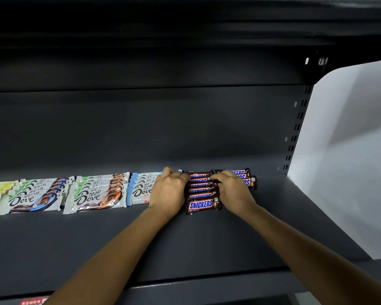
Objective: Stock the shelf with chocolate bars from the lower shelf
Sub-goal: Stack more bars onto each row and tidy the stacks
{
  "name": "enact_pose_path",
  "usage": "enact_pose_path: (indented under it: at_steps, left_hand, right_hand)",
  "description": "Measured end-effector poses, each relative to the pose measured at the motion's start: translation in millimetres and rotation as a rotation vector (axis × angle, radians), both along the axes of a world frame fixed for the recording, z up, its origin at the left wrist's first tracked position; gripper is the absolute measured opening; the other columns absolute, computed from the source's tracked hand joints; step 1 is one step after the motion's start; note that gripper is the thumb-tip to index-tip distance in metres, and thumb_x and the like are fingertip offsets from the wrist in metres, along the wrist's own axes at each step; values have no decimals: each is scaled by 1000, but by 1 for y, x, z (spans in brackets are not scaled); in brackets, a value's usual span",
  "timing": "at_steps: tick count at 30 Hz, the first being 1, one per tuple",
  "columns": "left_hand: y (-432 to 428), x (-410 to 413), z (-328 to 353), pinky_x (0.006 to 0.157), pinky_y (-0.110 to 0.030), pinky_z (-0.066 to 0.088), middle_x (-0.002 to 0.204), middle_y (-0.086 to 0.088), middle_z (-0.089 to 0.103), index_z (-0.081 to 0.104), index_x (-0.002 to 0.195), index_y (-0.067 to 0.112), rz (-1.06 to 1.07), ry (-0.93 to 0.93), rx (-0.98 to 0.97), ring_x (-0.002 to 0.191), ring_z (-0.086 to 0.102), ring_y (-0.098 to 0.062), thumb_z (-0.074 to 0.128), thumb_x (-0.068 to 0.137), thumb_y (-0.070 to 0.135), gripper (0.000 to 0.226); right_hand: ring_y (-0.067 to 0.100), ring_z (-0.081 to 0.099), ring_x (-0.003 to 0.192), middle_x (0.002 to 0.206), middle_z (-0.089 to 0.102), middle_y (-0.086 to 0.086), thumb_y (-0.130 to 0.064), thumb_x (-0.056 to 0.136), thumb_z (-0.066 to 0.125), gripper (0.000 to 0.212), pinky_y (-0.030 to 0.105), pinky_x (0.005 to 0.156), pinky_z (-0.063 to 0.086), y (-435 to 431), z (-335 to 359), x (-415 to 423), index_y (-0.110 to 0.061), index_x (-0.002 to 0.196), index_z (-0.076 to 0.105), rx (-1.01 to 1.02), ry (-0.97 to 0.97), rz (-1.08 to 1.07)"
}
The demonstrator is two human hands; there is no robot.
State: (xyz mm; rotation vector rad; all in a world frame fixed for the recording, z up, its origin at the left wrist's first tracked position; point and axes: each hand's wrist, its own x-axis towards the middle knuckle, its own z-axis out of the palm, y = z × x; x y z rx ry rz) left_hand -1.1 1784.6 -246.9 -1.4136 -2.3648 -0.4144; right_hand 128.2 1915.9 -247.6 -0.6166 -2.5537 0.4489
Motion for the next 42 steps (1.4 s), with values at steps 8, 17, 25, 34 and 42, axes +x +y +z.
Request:
enact_pose_path:
  at_steps: [8,17,25,34,42]
  left_hand:
    - [13,0,2,97,-31,32,124,5,57,53,125,24,15,9,-133,124,34,-19,43,87,12,41]
    - [13,-7,-4,95,-29,32,120,7,61,56,122,27,-12,-28,-95,122,37,-15,48,87,12,40]
    - [14,-11,-7,96,-29,33,121,7,61,55,124,27,-35,-21,-99,122,37,-15,49,86,11,42]
    - [7,-6,-1,92,-30,39,117,3,61,57,125,24,-66,-85,57,111,46,-20,48,86,12,42]
    - [-21,10,3,80,-27,45,113,11,55,57,116,35,-103,-161,-122,99,57,-13,57,77,64,49]
  right_hand:
    - [21,56,108,124,55,4,-5,88,52,44,35,89,49,4,12,-16,-17,130,51,115,-159,-28]
    - [20,63,86,97,67,5,-13,91,54,22,32,73,52,8,15,-35,-16,112,61,16,-288,-58]
    - [18,63,90,103,67,4,-12,91,54,32,28,72,51,11,14,-34,-20,121,59,7,-279,-50]
    - [19,60,100,117,61,4,-6,89,50,34,34,85,51,16,17,-21,-17,120,61,-74,-52,-62]
    - [1,50,75,102,55,-8,-43,78,69,38,18,73,40,14,-1,8,-23,110,64,-85,-38,81]
